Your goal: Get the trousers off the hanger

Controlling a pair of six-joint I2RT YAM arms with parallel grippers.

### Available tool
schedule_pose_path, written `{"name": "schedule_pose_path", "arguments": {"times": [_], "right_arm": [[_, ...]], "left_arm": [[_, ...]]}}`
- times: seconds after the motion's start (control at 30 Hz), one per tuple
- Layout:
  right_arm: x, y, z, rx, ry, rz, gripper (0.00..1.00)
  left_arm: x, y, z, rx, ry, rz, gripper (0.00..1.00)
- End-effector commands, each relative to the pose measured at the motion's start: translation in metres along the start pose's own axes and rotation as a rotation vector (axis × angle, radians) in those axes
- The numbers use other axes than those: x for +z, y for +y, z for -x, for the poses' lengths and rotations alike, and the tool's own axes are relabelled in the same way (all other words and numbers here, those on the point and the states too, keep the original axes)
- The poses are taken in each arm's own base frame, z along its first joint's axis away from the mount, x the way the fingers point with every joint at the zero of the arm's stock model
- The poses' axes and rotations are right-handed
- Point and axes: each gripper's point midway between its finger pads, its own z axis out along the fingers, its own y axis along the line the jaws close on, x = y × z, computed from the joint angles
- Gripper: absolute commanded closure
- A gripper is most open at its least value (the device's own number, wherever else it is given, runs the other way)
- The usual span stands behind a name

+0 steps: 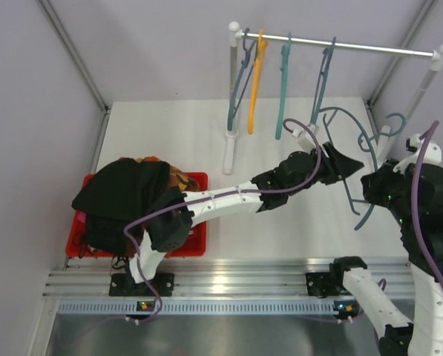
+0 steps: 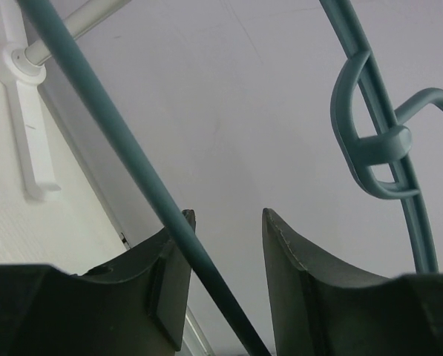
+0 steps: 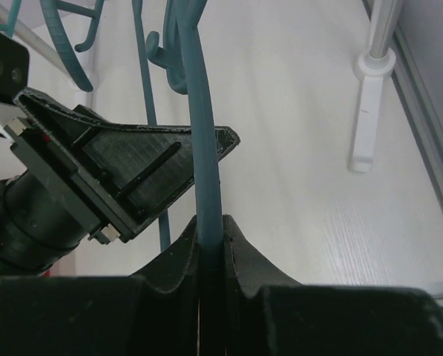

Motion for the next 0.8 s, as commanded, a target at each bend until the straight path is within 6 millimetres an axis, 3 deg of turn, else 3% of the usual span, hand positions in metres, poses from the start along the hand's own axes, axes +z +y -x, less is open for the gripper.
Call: {"name": "schedule_pose_path", "arguments": {"times": [0.0,0.2,0.33,0.4,0.47,0.67,0.77], "right_arm": [[-0.026,0.041,0.045,0.077,-0.17,0.217,0.94],[-0.026,0.061,0.041,0.106,-0.141,0.321,0.89],[-0.029,0.062,0.044,0.109,-0.151,0.33,0.83],[-0.028,0.062,0.044,0.108,-0.152,0.329,0.87],[-0.026,0.062,0.043,0.106,-0.149,0.329,1.0],[-0.014,0.05,0.038,0.085,-0.142,0.259,1.0],[-0.011,0.032,0.043,0.079,-0.174,0.157,1.0]], "left_arm": [[0.01,0.022,0.0,0.003,0.009,0.026,0.54],[0.019,0.017,-0.005,0.01,0.049,-0.017,0.56],[0.022,0.021,-0.004,0.0,0.055,-0.021,0.56],[0.023,0.024,-0.004,-0.004,0.058,-0.019,0.56],[0.023,0.026,-0.004,-0.007,0.06,-0.018,0.57],[0.019,0.022,-0.002,0.004,0.083,-0.033,0.56],[0.012,0.015,0.0,0.019,0.102,-0.054,0.5]]}}
